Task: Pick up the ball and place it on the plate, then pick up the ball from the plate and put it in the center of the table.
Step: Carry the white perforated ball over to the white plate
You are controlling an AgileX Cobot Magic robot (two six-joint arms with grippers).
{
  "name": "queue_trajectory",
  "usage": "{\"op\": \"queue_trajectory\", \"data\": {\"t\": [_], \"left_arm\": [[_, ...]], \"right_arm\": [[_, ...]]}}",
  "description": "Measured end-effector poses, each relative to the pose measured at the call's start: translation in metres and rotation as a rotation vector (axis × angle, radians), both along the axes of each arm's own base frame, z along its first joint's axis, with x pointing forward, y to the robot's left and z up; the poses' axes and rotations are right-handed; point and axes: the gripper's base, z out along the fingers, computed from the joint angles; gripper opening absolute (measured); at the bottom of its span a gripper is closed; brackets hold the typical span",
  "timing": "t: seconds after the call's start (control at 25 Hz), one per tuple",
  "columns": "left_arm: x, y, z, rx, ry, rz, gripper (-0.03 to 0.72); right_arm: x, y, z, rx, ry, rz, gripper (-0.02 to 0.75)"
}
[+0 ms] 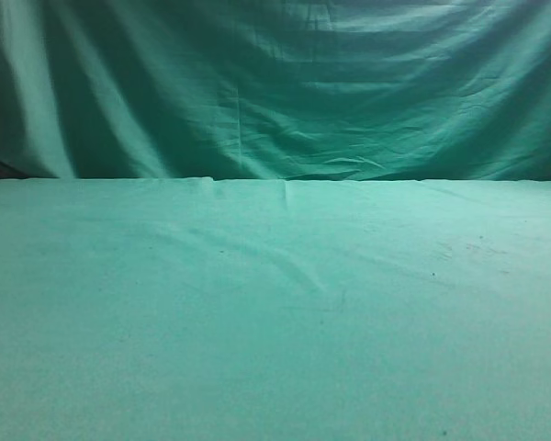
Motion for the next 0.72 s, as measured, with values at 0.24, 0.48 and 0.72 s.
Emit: {"op": "queue_trajectory", "data": {"t": [0.24,0.48,0.72], "left_arm": [[0.005,0.001,-0.011,0.001,0.019,-0.003,0.312],[0.010,0.003,-0.022,0.022,0.044,-0.016,0.312],[0.015,0.004,-0.029,0.036,0.041,-0.028,0.312]], "right_arm": [[0.026,0.008,-0.004,-0.055,0.148,-0.011,0.000],[0.041,0.026,-0.014,-0.081,0.194,0.052,0.000],[0.048,0.036,-0.021,-0.089,0.194,0.088,0.000]]}}
